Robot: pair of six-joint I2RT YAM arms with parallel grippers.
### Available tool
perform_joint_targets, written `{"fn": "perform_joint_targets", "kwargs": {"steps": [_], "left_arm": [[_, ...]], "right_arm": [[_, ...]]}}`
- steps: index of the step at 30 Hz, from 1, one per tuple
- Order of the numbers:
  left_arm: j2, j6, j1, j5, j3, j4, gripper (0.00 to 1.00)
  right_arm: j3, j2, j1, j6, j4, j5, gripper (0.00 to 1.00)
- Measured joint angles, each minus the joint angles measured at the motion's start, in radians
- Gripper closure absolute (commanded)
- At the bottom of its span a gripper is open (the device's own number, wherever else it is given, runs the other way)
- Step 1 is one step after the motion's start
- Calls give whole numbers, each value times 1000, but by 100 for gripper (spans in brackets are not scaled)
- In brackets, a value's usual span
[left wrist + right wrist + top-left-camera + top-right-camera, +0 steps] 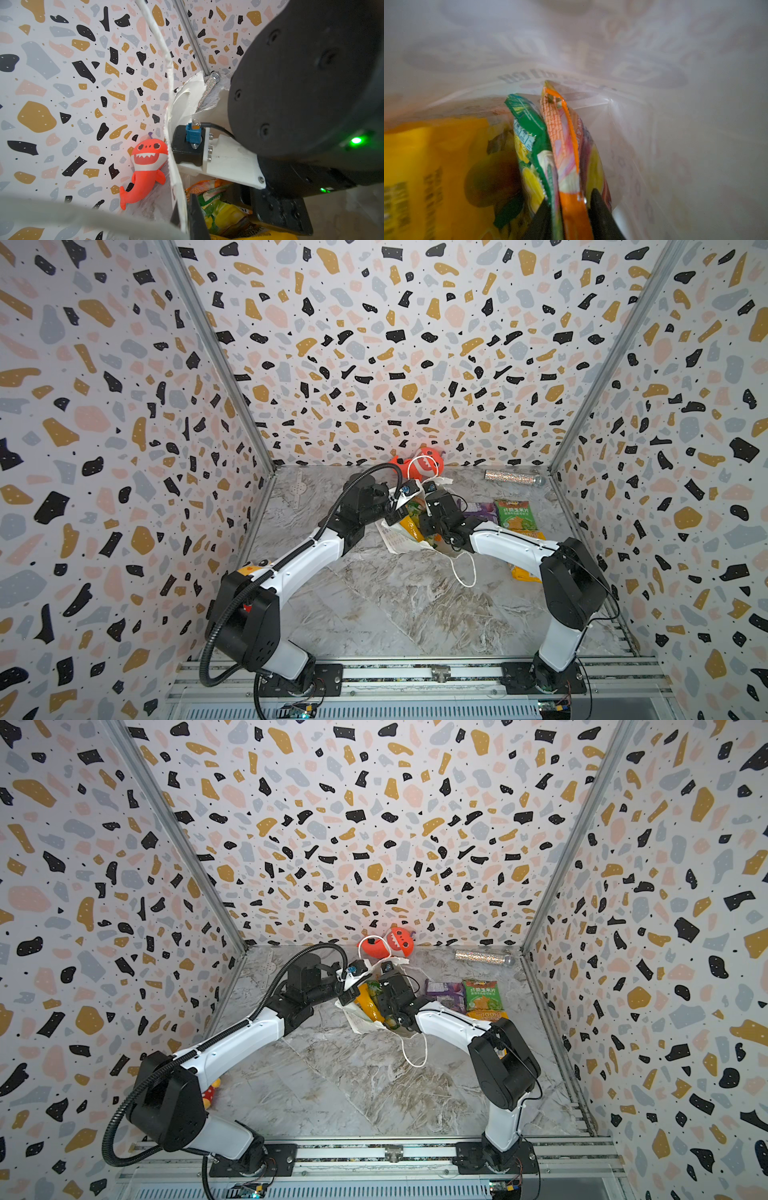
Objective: Take the snacks out of the paper bag
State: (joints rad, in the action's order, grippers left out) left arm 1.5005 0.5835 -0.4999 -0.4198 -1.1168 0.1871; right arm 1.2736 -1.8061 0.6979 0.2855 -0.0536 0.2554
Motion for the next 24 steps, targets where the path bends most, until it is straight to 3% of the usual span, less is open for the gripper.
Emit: {"fn": "perform_joint_targets", "kwargs": {"steps": [4, 9, 16, 24], "left_arm": [[0, 0, 0, 0, 0, 0, 100], [0, 0, 0, 0, 0, 0, 100], [0, 2, 0, -5, 0, 8, 100], [0, 4, -1, -9, 0, 16, 100]], "right_arm": [[8, -14, 0, 9, 10, 7, 91], [8, -15, -2, 13, 10, 8, 96], [-30, 43, -7, 11, 8, -9, 97], [-86, 214, -20, -18, 4, -76, 97]]}}
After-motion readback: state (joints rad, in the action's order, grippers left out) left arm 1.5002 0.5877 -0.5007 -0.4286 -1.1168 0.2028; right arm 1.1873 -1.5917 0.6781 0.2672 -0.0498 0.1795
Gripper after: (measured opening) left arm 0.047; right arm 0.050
